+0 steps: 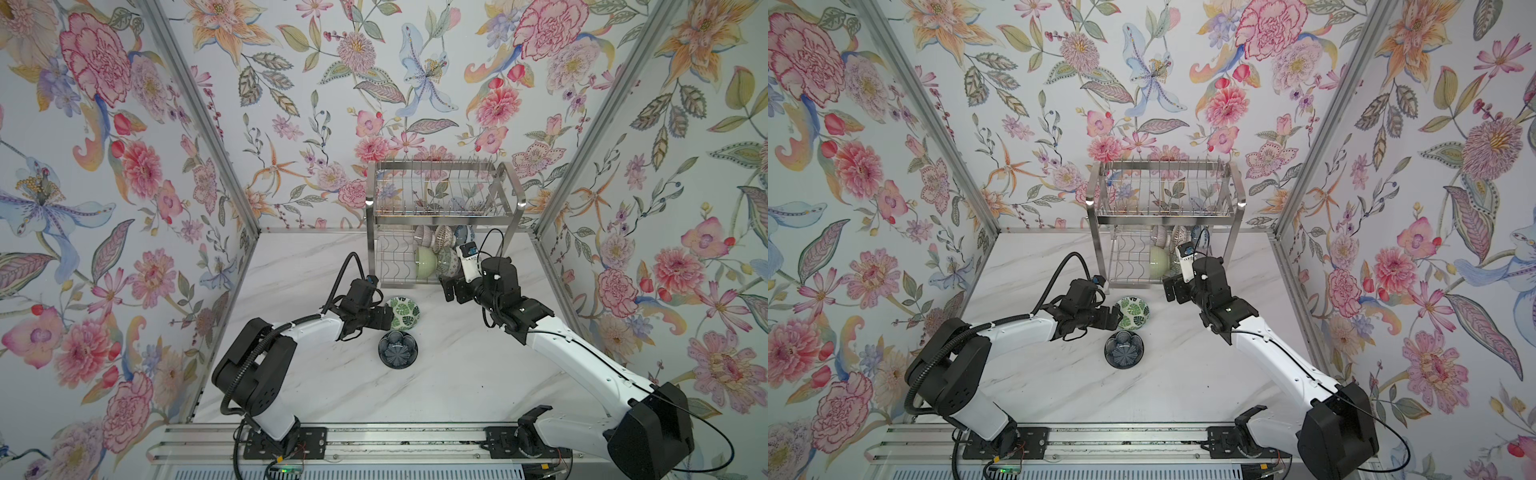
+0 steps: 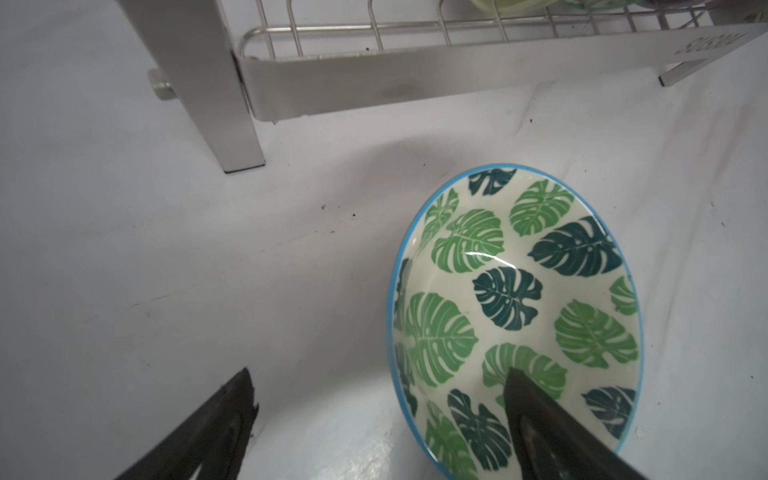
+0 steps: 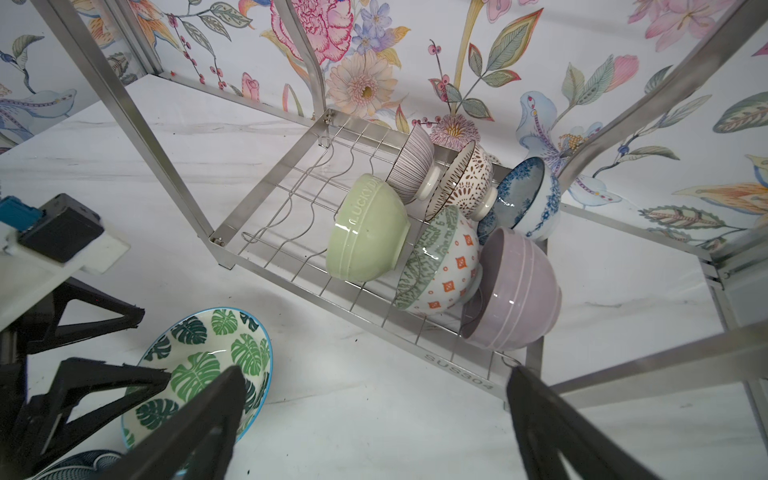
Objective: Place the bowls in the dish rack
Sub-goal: 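Lower the left gripper and close it on the green-leaf bowl rim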
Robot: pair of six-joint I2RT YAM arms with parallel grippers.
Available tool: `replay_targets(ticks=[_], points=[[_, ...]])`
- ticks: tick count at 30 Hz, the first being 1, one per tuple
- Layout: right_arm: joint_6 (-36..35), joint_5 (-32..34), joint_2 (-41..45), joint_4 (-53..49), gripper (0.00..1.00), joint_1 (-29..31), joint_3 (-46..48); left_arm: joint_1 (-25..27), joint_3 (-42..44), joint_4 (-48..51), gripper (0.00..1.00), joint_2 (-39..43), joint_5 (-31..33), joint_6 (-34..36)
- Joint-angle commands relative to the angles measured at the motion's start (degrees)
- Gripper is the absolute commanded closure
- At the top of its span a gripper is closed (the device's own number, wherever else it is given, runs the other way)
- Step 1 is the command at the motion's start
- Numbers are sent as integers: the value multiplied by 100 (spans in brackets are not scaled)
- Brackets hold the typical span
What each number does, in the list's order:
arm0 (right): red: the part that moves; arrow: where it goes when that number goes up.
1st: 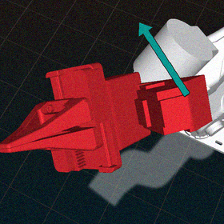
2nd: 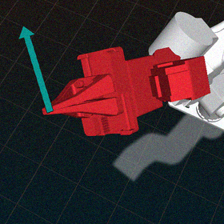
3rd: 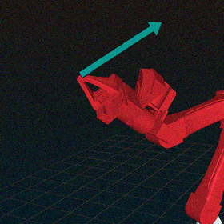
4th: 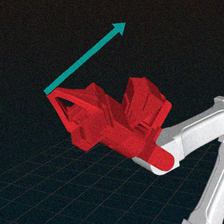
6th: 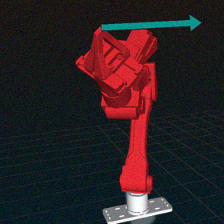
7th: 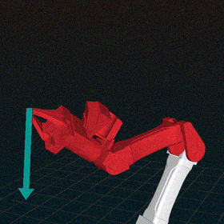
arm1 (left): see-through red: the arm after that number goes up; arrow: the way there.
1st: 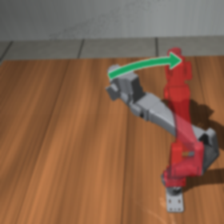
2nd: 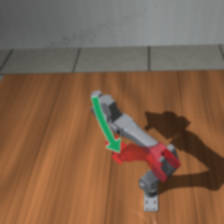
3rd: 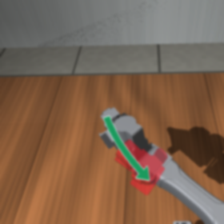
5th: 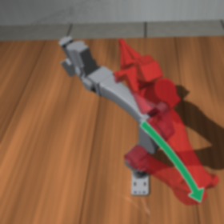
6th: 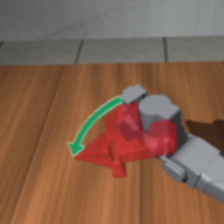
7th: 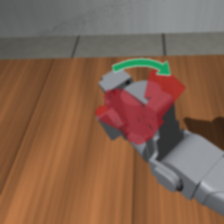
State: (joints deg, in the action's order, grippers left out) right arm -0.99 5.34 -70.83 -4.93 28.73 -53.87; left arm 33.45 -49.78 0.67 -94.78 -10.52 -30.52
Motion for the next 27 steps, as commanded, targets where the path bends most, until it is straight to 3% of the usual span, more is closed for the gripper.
replay_targets(ticks=[1, 13, 27], points=[[99, -92, -107, -52, 1, -36, -50, 21, -152, -110, 8, -156, -108, 36], [117, -3, -247, -17, 1, -67, -190, 44, -374, -292, 28, -572, -208, -40], [108, 53, -193, -25, 1, -166, -171, 49, -687, -356, 43, -963, -271, -11]])
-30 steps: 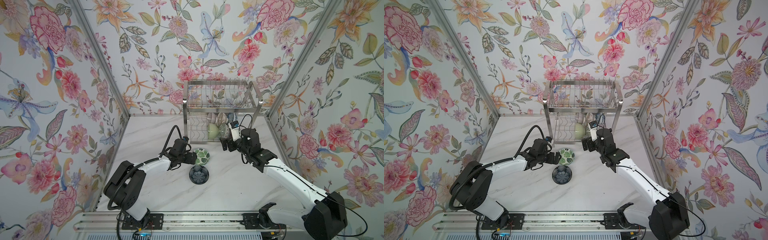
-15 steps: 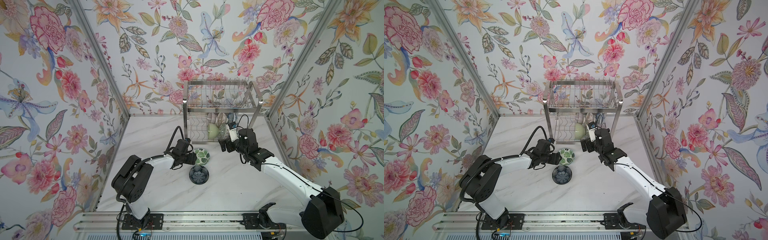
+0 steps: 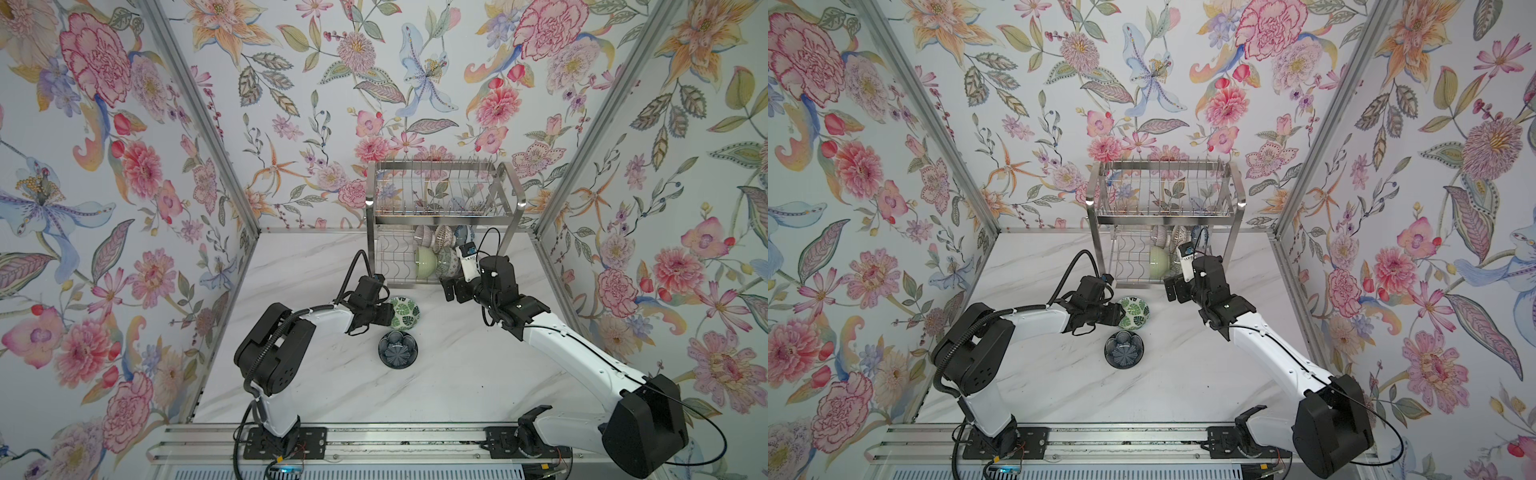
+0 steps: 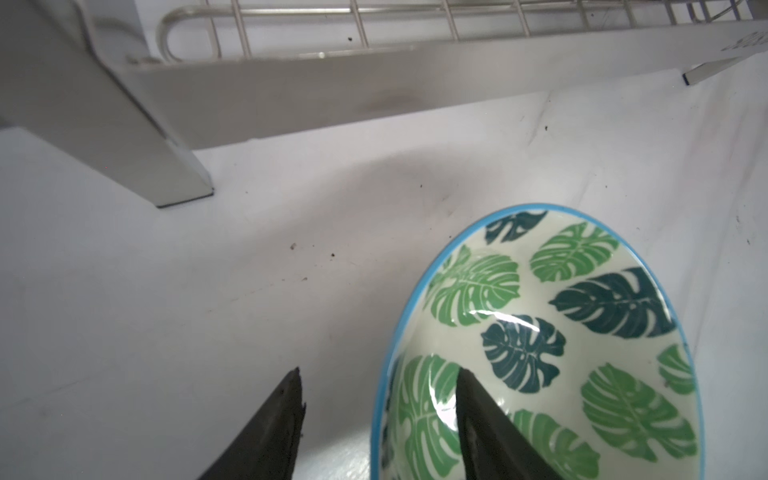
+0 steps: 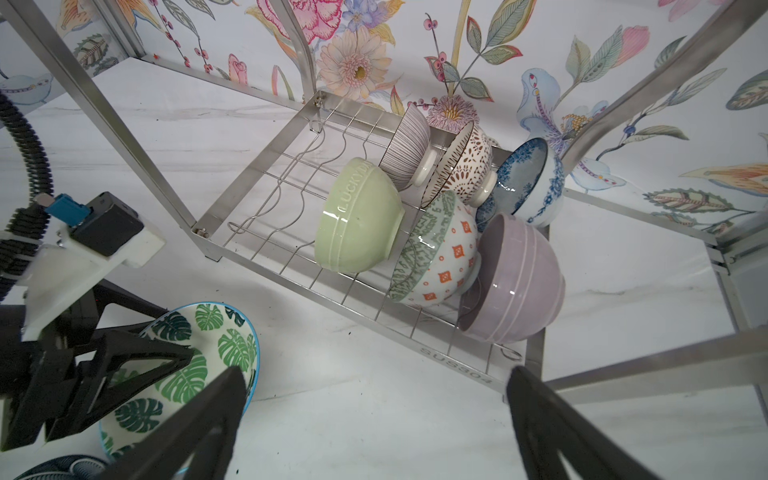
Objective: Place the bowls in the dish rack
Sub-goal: 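Lower the left gripper and close it on the green-leaf bowl rim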
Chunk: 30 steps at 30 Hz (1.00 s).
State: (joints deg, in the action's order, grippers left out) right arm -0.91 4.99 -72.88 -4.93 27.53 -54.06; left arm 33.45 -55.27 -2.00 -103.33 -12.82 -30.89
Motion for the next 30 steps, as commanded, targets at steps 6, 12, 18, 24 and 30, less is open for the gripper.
replay_targets(ticks=[6, 12, 18, 24, 30], points=[[165, 361, 219, -116, 1, -112, -88, 47, -135, -64, 54, -125, -12, 74], [352, 394, 407, -201, 1, -336, -12, 49, -107, -30, 65, -74, 33, 110], [372, 321, 564, -280, 1, -497, 35, 49, -118, 14, 78, -34, 76, 161], [372, 248, 634, -324, 1, -592, 69, 47, -132, 170, 88, 114, 238, 231], [372, 160, 660, -325, 1, -644, 109, 42, -237, 387, 100, 350, 545, 384]])
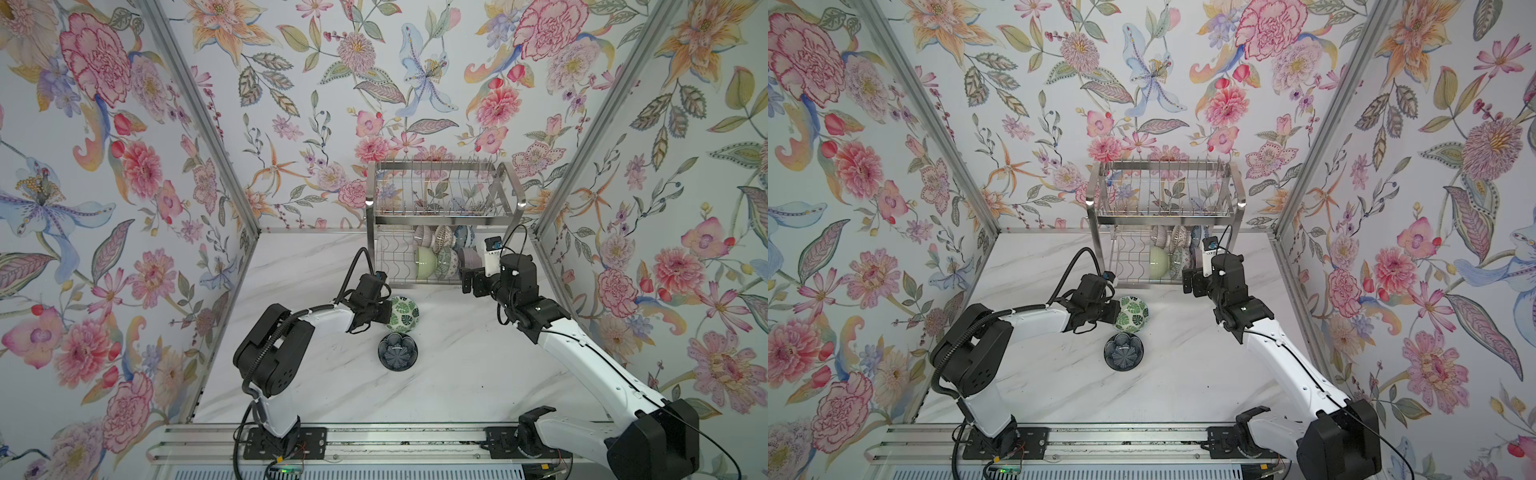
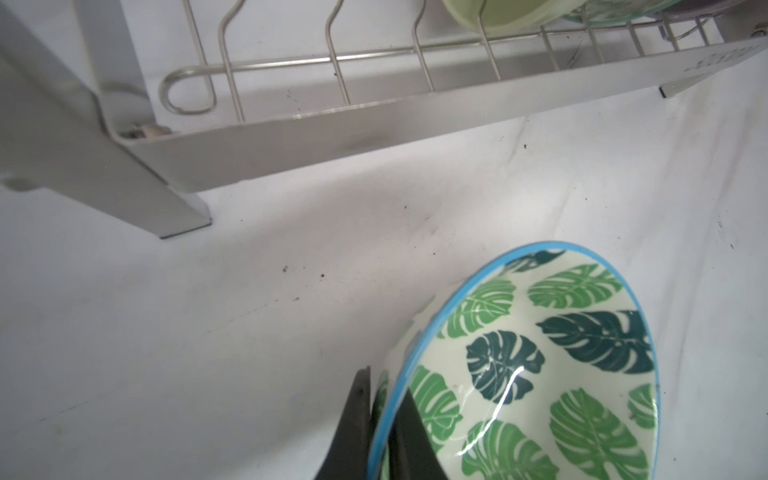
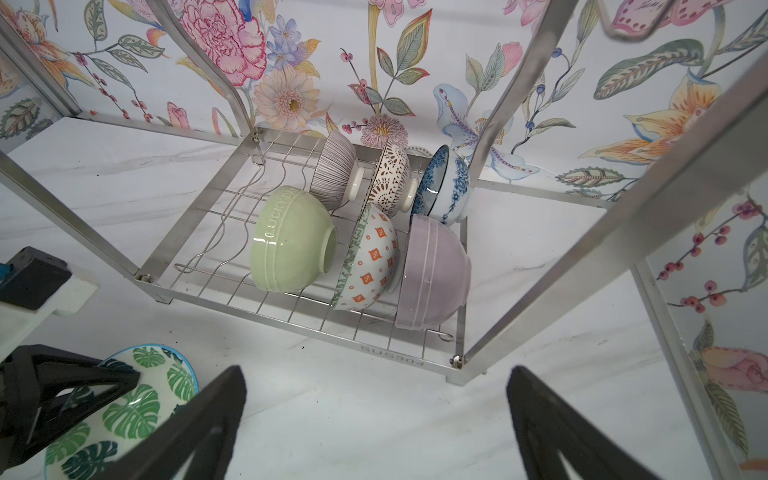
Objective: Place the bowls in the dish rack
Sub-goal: 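Lower the left gripper and close it on the green-leaf bowl rim, then lift the green-leaf bowl with the left gripper toward the right gripper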
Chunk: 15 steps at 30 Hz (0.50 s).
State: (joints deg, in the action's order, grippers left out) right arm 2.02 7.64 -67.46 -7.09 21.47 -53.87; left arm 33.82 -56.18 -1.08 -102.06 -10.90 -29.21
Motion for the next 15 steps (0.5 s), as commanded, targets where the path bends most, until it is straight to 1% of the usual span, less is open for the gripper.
replay_targets(ticks=[1, 6, 13, 15], points=[[79, -112, 119, -108, 1, -45, 100, 15, -155, 302, 100, 275, 413, 247], [77, -180, 207, -108, 1, -66, 155, 8, -255, 405, 100, 591, 603, 432], [61, -363, 280, -108, 1, -96, 160, 17, -665, 919, 100, 1022, 921, 820], [64, -430, 289, -108, 1, -95, 149, 15, -756, 1019, 100, 1176, 923, 966]])
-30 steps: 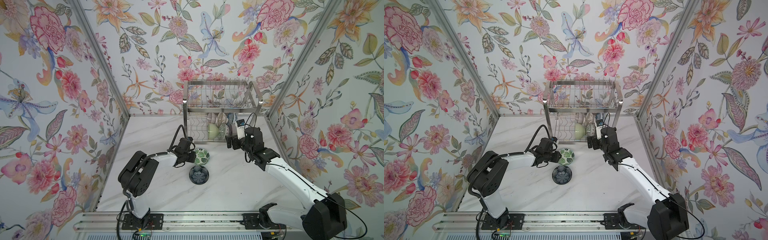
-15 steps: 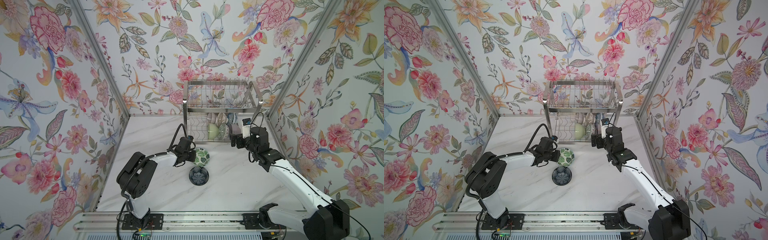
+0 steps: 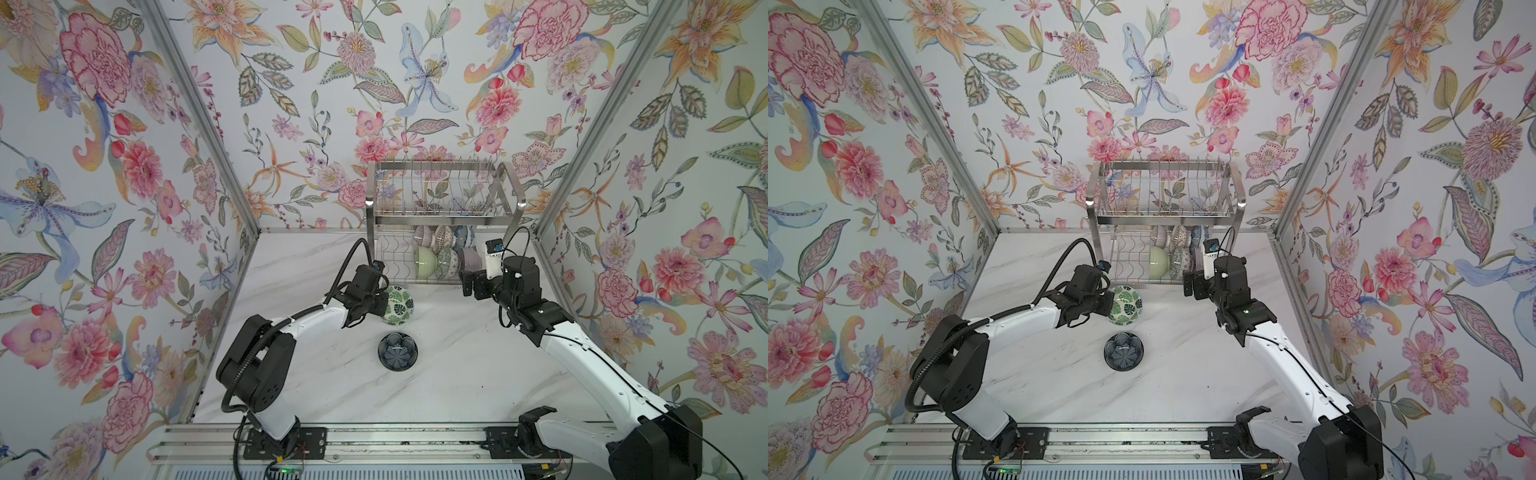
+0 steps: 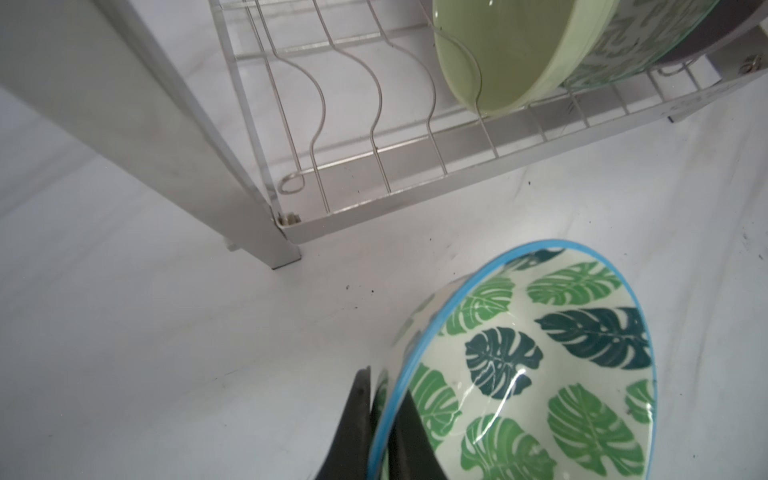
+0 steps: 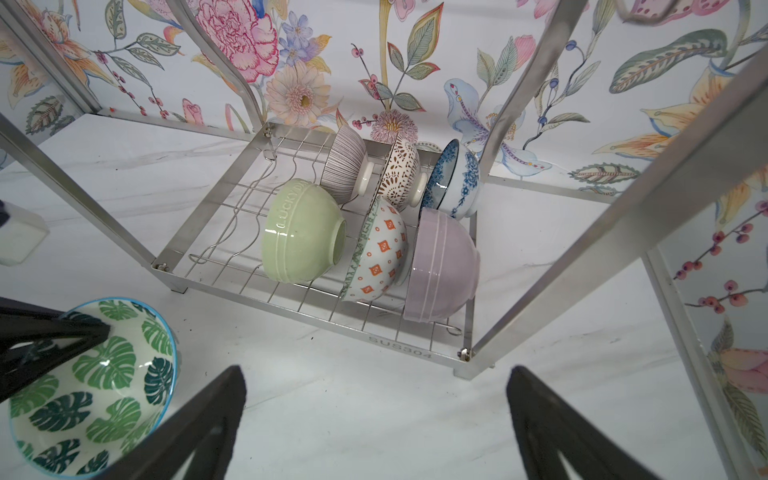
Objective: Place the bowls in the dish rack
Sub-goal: 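Lift the green-leaf bowl with the left gripper toward the right gripper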
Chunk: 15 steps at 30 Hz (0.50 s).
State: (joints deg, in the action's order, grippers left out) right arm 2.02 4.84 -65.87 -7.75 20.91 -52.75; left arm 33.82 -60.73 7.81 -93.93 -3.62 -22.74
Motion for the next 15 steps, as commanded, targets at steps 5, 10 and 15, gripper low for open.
replay_targets(ticks=[5, 10, 15], points=[[70, -544, 178, -14, 1, -35, -16, 28, -437, 204, 100, 934, 267, 815], [207, -1205, 337, 363, 1, 1, 80, 32, -543, -109, 100, 1265, 318, 890], [370, -1623, 393, 745, 1, 215, 87, 45, -524, -837, 100, 1242, 185, 724]])
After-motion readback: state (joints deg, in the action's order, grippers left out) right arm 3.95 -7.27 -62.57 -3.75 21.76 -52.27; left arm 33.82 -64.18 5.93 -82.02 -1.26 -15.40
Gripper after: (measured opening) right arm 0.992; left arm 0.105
